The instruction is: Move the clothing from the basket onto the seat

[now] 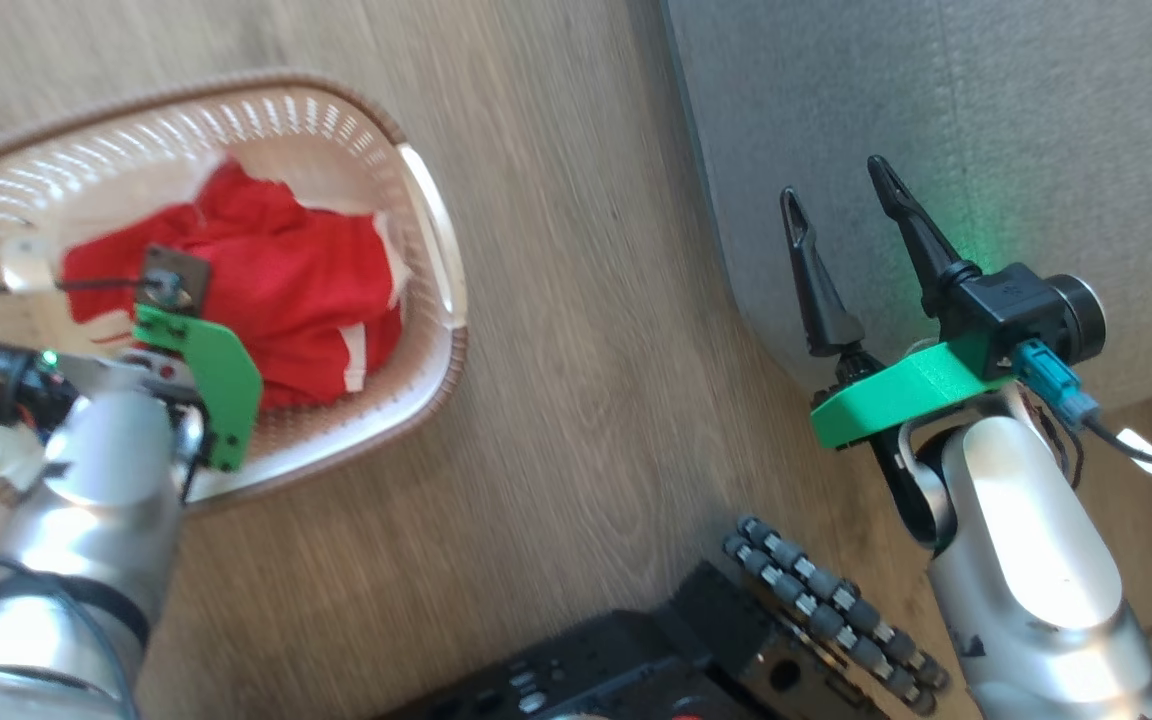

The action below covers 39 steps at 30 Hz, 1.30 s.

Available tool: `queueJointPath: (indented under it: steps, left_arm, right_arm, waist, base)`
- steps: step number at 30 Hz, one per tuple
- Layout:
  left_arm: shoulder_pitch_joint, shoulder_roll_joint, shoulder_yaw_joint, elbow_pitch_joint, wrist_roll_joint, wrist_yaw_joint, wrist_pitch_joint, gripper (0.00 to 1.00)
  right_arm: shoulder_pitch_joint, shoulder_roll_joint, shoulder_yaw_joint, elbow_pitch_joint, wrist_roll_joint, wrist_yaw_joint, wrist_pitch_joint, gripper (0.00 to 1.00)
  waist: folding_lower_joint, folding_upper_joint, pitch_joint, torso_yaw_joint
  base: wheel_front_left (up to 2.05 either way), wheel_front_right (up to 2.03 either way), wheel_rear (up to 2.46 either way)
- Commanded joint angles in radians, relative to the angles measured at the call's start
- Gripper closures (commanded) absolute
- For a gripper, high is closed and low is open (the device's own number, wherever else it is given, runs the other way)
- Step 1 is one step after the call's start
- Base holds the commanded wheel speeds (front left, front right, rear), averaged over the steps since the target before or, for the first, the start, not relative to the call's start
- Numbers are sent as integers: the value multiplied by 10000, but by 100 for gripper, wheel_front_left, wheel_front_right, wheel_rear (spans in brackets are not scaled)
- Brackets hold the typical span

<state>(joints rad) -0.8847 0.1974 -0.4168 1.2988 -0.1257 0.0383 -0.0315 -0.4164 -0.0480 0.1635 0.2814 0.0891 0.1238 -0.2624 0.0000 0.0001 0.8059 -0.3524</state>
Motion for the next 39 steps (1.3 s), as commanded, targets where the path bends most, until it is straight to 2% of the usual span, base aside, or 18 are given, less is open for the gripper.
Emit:
queueJointPath:
  steps: [1, 9, 15, 20, 25, 32, 39]
  left_arm:
    - [323, 113, 214, -81, -70, 43, -161, 100]
    - [800, -530, 314, -88, -401, 279, -1802, 100]
    - [1220, -873, 655, -676, -848, 387, -2284, 100]
    - [1953, -924, 1384, -3119, -1177, 524, -2298, 100]
    - [2782, -993, 2108, -5413, -941, 616, -2300, 100]
    - [3673, -1243, 3293, -8017, -555, 378, -2301, 100]
    - [3913, -1404, 4030, -9848, -337, -11, -2301, 100]
  right_arm:
    - [454, -22, 94, -167, -73, 69, 6, 0]
    - [746, -22, -236, 237, -665, 69, 6, 0]
    - [1060, -22, -525, 527, -1052, 69, 6, 0]
    - [1274, -46, -741, 607, -1238, 69, 6, 0]
    - [1521, -76, -852, 225, -1236, 69, 6, 0]
    - [1890, -185, -749, 96, -1216, 69, 6, 0]
    - [2197, -270, -734, -263, -1045, 69, 6, 0]
  waist:
    - [0, -1, -767, 430]
    - [0, -1, -2501, 1240]
    - [0, -1, -3567, 1814]
    - [0, -1, -4293, 2195]
    - [0, -1, -4936, 2469]
    - [0, -1, -5810, 2741]
    - [0, -1, -6219, 2985]
  base:
    - [0, 0, 0]
    - [0, 0, 0]
    - [0, 0, 0]
    - [0, 0, 0]
    - [0, 0, 0]
    - [0, 0, 0]
    - [0, 0, 0]
